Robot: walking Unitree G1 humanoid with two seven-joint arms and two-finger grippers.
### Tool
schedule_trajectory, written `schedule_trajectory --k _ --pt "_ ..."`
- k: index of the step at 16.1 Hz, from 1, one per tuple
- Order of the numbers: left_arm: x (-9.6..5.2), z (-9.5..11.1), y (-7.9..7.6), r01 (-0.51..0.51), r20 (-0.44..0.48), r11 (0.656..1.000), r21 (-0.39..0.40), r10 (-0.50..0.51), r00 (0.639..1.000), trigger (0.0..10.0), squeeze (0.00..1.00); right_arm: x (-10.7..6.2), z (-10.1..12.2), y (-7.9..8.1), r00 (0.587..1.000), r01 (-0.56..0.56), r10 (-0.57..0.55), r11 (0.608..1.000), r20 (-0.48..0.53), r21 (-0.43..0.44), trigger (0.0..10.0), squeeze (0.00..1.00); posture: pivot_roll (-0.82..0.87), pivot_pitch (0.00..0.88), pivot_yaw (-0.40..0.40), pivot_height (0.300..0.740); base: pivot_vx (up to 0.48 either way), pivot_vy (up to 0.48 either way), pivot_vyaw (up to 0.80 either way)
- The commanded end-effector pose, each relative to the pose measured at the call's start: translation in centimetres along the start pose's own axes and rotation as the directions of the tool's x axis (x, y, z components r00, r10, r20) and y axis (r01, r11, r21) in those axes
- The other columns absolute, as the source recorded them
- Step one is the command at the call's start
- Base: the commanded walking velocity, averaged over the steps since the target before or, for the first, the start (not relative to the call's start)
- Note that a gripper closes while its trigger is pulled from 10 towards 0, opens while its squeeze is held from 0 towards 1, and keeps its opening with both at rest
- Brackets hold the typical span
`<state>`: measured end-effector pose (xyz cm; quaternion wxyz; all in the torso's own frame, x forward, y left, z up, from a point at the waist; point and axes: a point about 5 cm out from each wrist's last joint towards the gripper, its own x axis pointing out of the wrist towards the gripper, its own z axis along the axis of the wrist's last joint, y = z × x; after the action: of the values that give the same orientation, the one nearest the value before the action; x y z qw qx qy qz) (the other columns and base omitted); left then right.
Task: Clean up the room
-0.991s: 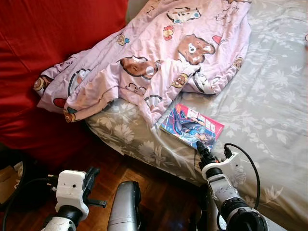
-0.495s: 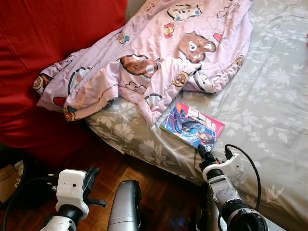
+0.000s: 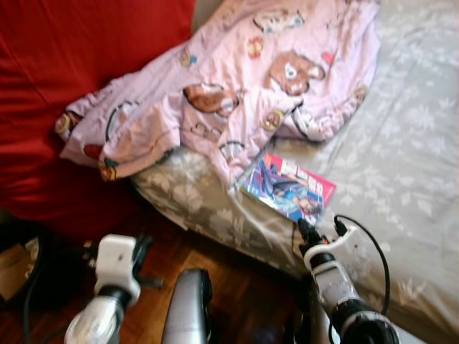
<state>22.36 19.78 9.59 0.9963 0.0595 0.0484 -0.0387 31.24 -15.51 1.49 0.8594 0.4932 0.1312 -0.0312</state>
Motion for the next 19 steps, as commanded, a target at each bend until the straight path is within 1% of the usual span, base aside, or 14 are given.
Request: schedule_trajectory --k 1,4,6,7,9,10,11,12,13,14,15,16,18,19 --pt "0.5 -1.0 0.5 -0.030 -0.026 1.000 0.008 0.030 0.999 10.0 0.00 -0.1 0.1 0.0 1.000 -0.026 0.026 0.999 0.007 -0.038 0.0 0.00 0.27 0.091 0.102 0.571 0.000 0.000 0.00" --pt "2.0 -1.0 0.3 -0.033 -0.003 0.999 0.003 0.033 0.999 10.0 0.00 -0.4 1.3 -0.5 0.997 -0.044 0.048 0.996 0.056 -0.083 0.0 0.00 0.23 0.033 0.088 0.571 0.000 0.000 0.00" --pt "3.1 -1.5 0.6 -0.058 0.011 0.998 -0.001 0.058 0.998 10.0 0.00 -0.9 2.2 -0.9 0.993 -0.048 0.065 0.985 0.097 -0.168 0.0 0.00 0.20 0.000 0.079 0.571 0.000 0.000 0.00" --pt "3.3 -1.9 0.7 -0.069 0.009 0.998 -0.006 0.069 0.998 10.0 0.00 -1.0 2.3 -1.0 0.992 -0.045 0.066 0.981 0.107 -0.189 0.0 0.00 0.18 0.000 0.075 0.571 0.000 0.000 0.00" --pt "3.6 -2.4 1.1 -0.101 0.005 0.994 -0.028 0.101 0.995 10.0 0.00 -1.2 2.7 -0.3 0.985 -0.083 0.124 0.947 0.117 -0.311 0.0 0.00 0.15 0.000 0.062 0.571 0.000 0.000 0.00" --pt "3.8 -2.6 1.2 -0.115 0.005 0.993 -0.040 0.115 0.993 10.0 0.00 -1.1 2.9 0.2 0.982 -0.101 0.150 0.931 0.117 -0.351 0.0 0.00 0.14 0.000 0.057 0.571 0.000 0.000 0.00" --pt "4.1 -2.7 1.5 -0.134 0.011 0.989 -0.060 0.135 0.991 10.0 0.00 -1.1 3.4 1.1 0.974 -0.125 0.192 0.902 0.124 -0.414 0.0 0.00 0.13 0.000 0.049 0.571 0.000 0.000 0.00" --pt "4.4 -2.8 1.5 -0.141 0.013 0.988 -0.067 0.142 0.990 10.0 0.00 -1.0 3.7 1.4 0.971 -0.130 0.201 0.896 0.128 -0.425 0.0 0.00 0.12 0.000 0.044 0.571 0.000 0.000 0.00" --pt "4.7 -2.8 1.6 -0.147 0.014 0.986 -0.074 0.149 0.989 10.0 0.00 -0.9 4.1 1.9 0.967 -0.139 0.221 0.872 0.124 -0.469 0.0 0.00 0.11 0.000 0.034 0.571 0.000 0.000 0.00" --pt "5.0 -2.9 1.7 -0.159 0.017 0.984 -0.086 0.161 0.987 10.0 0.00 -0.9 4.4 2.3 0.967 -0.142 0.231 0.837 0.105 -0.528 0.0 0.00 0.10 0.000 0.028 0.571 0.000 0.000 0.00" --pt "5.3 -3.2 1.9 -0.178 0.012 0.979 -0.104 0.180 0.984 10.0 0.00 -0.7 4.4 2.3 0.976 -0.121 0.204 0.797 0.074 -0.592 10.0 0.00 0.10 0.000 0.022 0.571 0.000 0.000 0.00" --pt "5.4 -3.8 2.3 -0.208 -0.006 0.968 -0.138 0.210 0.978 10.0 0.00 -0.7 4.7 2.3 0.981 -0.097 0.183 0.755 0.067 -0.649 10.0 0.00 0.09 0.000 0.019 0.571 0.000 0.000 0.00" --pt "5.4 -4.2 2.4 -0.214 -0.017 0.966 -0.145 0.214 0.977 10.0 0.00 -0.6 5.1 2.5 0.979 -0.087 0.187 0.753 0.086 -0.652 10.0 0.00 0.09 0.000 0.018 0.571 0.000 0.000 0.00" --pt "5.2 -4.7 2.4 -0.218 -0.034 0.965 -0.143 0.215 0.976 10.0 0.00 -0.5 5.3 3.1 0.973 -0.104 0.214 0.735 0.084 -0.670 10.0 0.00 0.08 0.000 0.021 0.581 0.000 0.000 0.00"
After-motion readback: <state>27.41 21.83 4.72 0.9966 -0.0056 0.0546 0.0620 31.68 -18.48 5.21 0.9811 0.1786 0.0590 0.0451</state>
